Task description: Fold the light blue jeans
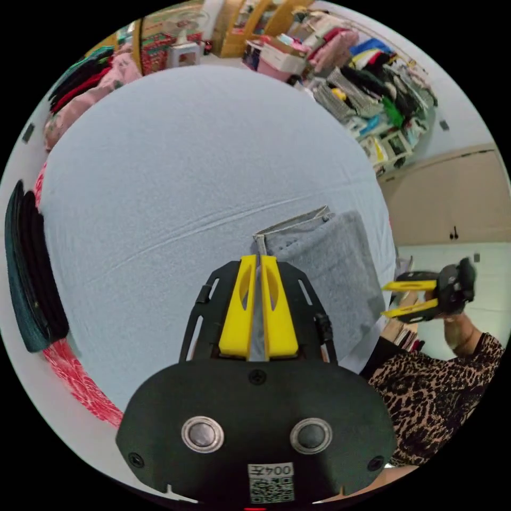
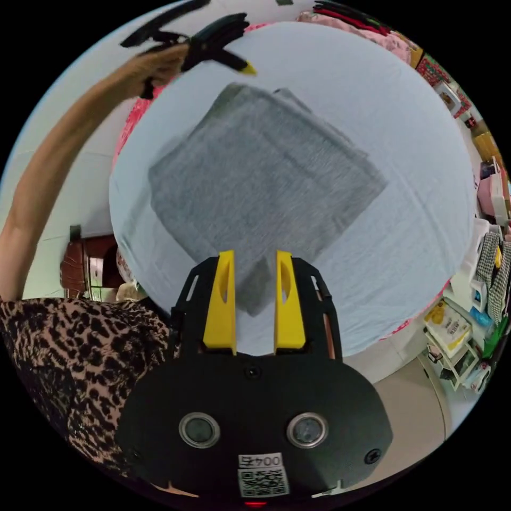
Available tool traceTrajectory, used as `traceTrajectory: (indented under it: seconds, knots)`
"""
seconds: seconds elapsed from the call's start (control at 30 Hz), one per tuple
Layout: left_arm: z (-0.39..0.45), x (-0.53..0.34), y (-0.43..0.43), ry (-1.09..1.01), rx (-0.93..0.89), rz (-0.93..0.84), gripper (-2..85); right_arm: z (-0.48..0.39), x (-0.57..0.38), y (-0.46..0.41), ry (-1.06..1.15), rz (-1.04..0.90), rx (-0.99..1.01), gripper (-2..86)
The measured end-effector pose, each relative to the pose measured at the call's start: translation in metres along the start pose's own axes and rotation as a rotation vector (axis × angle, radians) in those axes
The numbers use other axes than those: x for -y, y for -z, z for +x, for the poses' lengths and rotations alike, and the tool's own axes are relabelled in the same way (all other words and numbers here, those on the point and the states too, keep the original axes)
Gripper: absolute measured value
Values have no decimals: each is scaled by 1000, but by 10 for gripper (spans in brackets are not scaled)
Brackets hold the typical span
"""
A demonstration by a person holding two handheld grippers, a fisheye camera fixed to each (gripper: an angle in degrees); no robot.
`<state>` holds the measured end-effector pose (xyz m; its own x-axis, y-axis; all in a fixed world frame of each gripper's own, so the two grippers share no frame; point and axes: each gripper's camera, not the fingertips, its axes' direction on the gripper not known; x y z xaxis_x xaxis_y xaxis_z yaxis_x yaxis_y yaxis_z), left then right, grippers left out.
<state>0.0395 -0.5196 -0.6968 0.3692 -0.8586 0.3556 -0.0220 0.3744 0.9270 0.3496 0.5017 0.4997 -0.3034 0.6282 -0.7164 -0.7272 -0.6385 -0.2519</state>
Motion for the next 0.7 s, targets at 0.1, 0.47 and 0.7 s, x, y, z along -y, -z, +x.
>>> traceTrajectory:
  seconds: [0.1,0.47,0.7]
  knots:
    - [-18,-60,34,1,0,120,17,-3,7,-40,-24,-76,-85,71]
    - [-41,-375,-3,207,-248,330,38,27,19,-59,-71,-143,-134,13]
    - [-47,-403,-33,233,-344,410,103,25,14,-64,66,-170,-225,4]
